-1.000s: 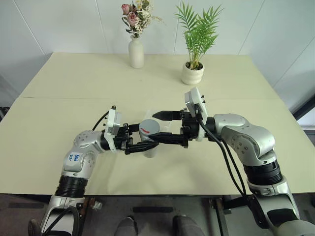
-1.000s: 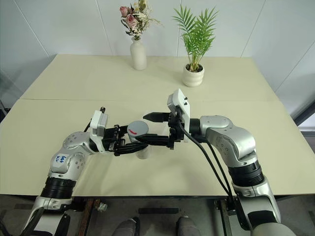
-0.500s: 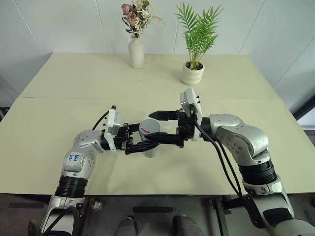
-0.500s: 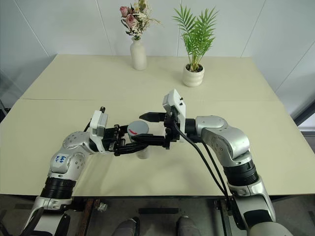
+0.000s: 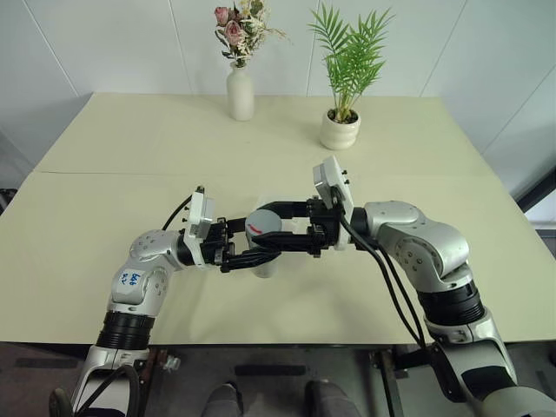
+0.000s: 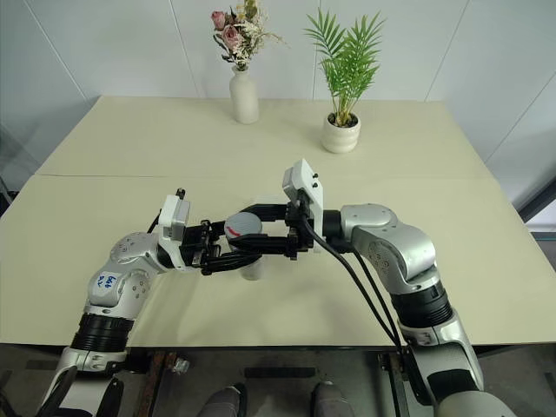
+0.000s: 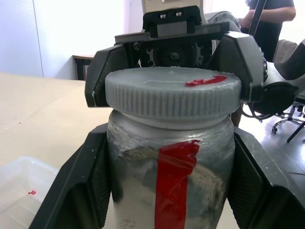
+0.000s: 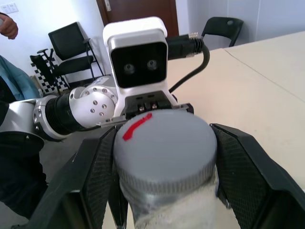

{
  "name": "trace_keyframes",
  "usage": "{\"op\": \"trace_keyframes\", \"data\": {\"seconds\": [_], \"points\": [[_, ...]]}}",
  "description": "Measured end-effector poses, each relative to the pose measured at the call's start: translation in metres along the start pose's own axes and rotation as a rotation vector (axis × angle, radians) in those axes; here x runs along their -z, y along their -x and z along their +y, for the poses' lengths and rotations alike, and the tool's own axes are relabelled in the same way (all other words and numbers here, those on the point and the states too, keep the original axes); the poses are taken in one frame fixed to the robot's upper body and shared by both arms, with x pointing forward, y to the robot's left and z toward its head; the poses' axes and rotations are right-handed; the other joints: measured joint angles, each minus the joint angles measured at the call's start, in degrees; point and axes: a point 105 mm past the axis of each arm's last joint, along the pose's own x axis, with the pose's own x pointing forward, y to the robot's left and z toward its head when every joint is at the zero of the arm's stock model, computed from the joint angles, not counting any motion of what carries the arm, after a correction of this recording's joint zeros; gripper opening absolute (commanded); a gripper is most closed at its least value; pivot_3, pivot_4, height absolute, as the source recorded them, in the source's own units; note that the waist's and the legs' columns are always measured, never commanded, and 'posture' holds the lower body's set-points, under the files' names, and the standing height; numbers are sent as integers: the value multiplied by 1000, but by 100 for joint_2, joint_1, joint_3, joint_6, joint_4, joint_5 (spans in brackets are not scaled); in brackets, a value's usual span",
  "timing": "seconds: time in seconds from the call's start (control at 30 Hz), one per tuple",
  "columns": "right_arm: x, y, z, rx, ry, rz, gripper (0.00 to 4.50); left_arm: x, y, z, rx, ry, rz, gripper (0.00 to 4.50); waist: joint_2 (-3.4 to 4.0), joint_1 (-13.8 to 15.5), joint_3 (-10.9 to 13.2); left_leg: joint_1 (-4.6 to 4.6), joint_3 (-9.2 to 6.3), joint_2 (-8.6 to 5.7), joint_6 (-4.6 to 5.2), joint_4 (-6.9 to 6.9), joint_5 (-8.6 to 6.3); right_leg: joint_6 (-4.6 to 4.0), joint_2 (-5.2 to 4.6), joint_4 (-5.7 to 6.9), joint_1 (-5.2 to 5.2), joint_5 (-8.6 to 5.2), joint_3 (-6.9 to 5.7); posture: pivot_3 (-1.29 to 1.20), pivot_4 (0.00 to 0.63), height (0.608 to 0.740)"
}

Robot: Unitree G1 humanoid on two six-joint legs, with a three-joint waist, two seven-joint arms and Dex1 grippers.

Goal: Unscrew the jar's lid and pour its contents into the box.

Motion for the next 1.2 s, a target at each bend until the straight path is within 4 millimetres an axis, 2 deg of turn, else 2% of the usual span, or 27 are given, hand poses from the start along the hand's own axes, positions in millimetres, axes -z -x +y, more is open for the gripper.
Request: {"op": "trace_keyframes", "data": {"seconds": [0.17, 0.3, 0.57, 0.77, 0.9, 1.2], "points": [[-22, 2, 0, -14, 34, -54, 3221, 0, 0, -1, 5, -3, 0, 2744, 0, 4, 0, 0, 1, 0, 0, 0, 0, 0, -1, 0, 0, 0, 0, 0, 150, 740], [-32, 6, -2, -9, 46, -82, 3221, 3, 1, -3, 1, 12, 3, 2744, 0, 4, 0, 0, 0, 0, 0, -1, 0, -1, 0, 0, 0, 0, -1, 0, 150, 740], [-28, 10, -3, -1, 25, -74, 3221, 4, 1, -3, 0, 16, 4, 2744, 0, 0, 0, 0, 0, 0, 0, -2, 0, -1, -1, -1, 0, 0, 0, 0, 150, 740], [-6, 5, -1, -3, -38, -24, 3221, 4, 1, -3, 0, 16, 4, 2744, 0, -1, 0, 0, 0, 0, 0, -2, 0, -1, 0, -1, 0, 0, 0, 0, 150, 740], [-6, 3, 0, 2, -54, -22, 4401, 4, 1, -3, 1, 16, 4, 2744, 0, 1, 0, 0, 0, 0, 0, -2, 0, -1, 0, -1, 0, 0, -1, 0, 150, 740], [-4, -1, 6, -22, -31, -9, 4458, 4, 1, -3, 1, 24, 6, 2744, 0, 1, 0, 0, 0, 0, 0, -2, 0, -1, 0, -1, 0, 0, 0, 0, 150, 740]]}}
